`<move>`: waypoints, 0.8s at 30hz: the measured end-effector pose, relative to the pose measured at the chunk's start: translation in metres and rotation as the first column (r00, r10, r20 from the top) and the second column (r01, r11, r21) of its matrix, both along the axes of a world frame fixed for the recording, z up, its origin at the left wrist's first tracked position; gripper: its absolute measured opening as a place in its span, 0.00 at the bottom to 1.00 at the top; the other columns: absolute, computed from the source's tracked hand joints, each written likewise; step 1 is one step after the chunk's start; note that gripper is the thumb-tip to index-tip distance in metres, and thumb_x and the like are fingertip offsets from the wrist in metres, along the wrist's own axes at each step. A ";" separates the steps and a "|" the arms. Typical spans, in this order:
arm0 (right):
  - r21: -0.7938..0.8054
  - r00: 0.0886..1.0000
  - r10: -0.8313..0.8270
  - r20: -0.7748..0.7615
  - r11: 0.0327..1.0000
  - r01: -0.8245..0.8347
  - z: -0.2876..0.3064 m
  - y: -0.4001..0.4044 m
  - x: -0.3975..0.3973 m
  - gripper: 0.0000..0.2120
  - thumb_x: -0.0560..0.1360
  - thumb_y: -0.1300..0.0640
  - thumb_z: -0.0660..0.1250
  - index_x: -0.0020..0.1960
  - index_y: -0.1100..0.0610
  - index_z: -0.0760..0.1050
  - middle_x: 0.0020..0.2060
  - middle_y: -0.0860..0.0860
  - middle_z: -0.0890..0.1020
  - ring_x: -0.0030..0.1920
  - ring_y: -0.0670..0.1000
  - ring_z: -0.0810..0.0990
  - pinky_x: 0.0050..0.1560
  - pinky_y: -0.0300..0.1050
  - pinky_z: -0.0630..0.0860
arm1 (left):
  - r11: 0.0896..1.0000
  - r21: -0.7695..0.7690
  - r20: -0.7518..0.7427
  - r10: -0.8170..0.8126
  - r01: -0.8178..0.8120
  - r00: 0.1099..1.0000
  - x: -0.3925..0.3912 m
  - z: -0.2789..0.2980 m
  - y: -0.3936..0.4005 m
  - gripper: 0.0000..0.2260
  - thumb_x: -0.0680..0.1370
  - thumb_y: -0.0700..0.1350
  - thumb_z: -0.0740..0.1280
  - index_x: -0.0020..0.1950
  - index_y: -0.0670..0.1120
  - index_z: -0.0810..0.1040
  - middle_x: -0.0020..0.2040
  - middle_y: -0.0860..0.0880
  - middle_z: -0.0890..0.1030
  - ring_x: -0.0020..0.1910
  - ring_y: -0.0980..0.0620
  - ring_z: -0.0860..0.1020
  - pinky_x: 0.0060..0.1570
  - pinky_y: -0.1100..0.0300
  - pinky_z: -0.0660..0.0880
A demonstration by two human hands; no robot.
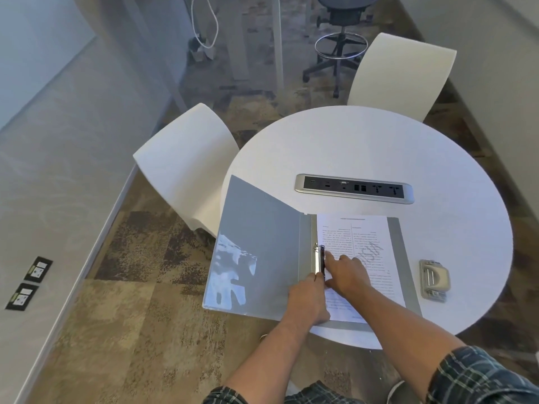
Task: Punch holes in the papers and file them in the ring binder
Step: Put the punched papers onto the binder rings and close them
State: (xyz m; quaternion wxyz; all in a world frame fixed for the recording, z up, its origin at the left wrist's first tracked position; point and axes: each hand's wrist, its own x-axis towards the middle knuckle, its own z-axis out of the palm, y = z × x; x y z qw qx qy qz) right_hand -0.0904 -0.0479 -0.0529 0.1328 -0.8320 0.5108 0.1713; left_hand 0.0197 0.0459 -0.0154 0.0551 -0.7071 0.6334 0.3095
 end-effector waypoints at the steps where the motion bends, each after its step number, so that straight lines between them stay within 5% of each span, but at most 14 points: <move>1: 0.002 1.000 0.001 -0.003 1.000 -0.001 -0.001 -0.001 -0.001 0.43 0.76 0.41 0.70 0.82 0.55 0.53 0.62 0.56 0.81 0.62 0.56 0.78 0.63 0.50 0.70 | 1.000 0.001 -0.001 0.009 -0.009 1.000 -0.001 0.000 0.000 0.30 0.75 0.46 0.74 0.74 0.46 0.68 0.66 0.47 0.75 0.59 0.43 0.80 0.58 0.48 0.79; 5: 0.022 0.999 -0.036 0.004 0.999 0.036 0.002 -0.007 -0.011 0.44 0.78 0.37 0.65 0.83 0.50 0.45 0.64 0.50 0.82 0.63 0.52 0.79 0.62 0.50 0.68 | 0.999 -0.035 -0.039 0.038 -0.039 0.999 -0.005 -0.001 -0.002 0.29 0.74 0.46 0.75 0.73 0.45 0.69 0.65 0.46 0.76 0.58 0.42 0.80 0.57 0.49 0.79; 14: -0.054 0.994 -0.106 -0.018 0.993 0.105 -0.007 -0.007 -0.017 0.38 0.80 0.35 0.59 0.82 0.49 0.49 0.55 0.48 0.86 0.54 0.50 0.84 0.50 0.48 0.67 | 0.995 -0.079 -0.063 0.063 -0.068 0.996 -0.009 -0.008 -0.007 0.32 0.72 0.49 0.77 0.72 0.47 0.69 0.64 0.47 0.75 0.57 0.44 0.80 0.54 0.51 0.80; 24: 0.059 0.994 -0.107 -0.003 0.993 0.107 -0.023 -0.008 -0.019 0.38 0.80 0.36 0.59 0.82 0.47 0.48 0.60 0.50 0.84 0.61 0.52 0.81 0.58 0.51 0.69 | 0.999 -0.039 0.024 0.030 -0.030 0.999 -0.011 -0.016 -0.003 0.36 0.73 0.52 0.76 0.76 0.47 0.65 0.66 0.47 0.73 0.57 0.45 0.80 0.53 0.50 0.81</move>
